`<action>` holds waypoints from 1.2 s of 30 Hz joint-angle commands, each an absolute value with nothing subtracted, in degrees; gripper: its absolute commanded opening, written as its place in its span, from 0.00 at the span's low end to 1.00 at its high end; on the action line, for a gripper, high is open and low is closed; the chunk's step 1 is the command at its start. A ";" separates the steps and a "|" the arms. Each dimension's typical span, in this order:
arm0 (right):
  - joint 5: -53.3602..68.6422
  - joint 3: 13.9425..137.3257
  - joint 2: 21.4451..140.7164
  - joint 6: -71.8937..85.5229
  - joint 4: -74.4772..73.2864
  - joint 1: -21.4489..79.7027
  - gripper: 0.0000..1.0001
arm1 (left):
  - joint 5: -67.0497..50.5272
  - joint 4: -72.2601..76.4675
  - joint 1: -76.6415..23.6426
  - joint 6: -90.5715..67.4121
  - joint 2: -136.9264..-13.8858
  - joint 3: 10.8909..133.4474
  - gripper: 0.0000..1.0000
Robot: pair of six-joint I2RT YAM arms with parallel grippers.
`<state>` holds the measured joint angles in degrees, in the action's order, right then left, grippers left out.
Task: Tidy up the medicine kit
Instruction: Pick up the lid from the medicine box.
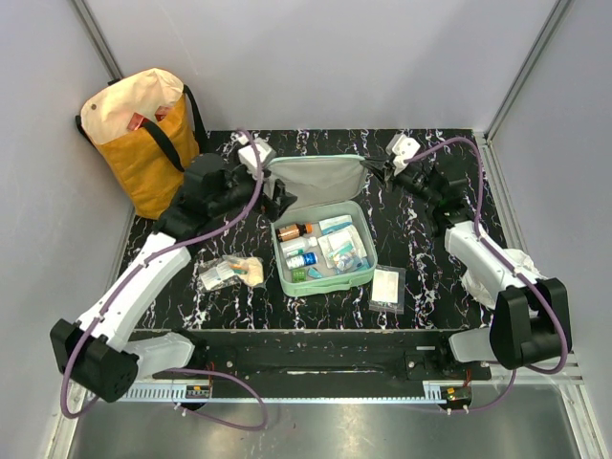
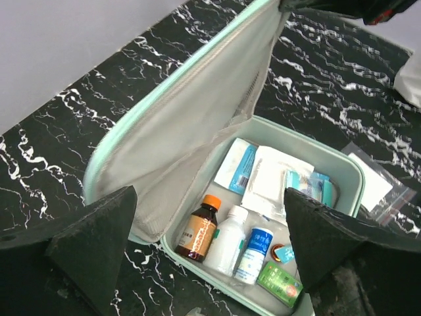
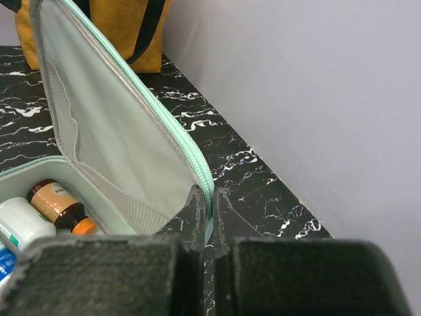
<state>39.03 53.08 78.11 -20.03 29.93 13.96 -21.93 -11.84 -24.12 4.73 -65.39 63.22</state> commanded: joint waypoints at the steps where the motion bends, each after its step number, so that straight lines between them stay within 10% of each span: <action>1: 38.59 50.89 77.43 -22.49 20.58 16.08 0.00 | -17.22 -16.52 -26.80 12.39 -68.73 69.69 0.98; 17: 36.12 45.53 73.65 -24.17 21.45 16.26 0.00 | -21.09 -1.33 -23.65 12.57 -65.57 61.18 0.79; 36: 35.60 47.46 74.27 -24.61 22.41 16.26 0.00 | -27.42 4.58 -21.45 9.49 -68.19 63.62 0.95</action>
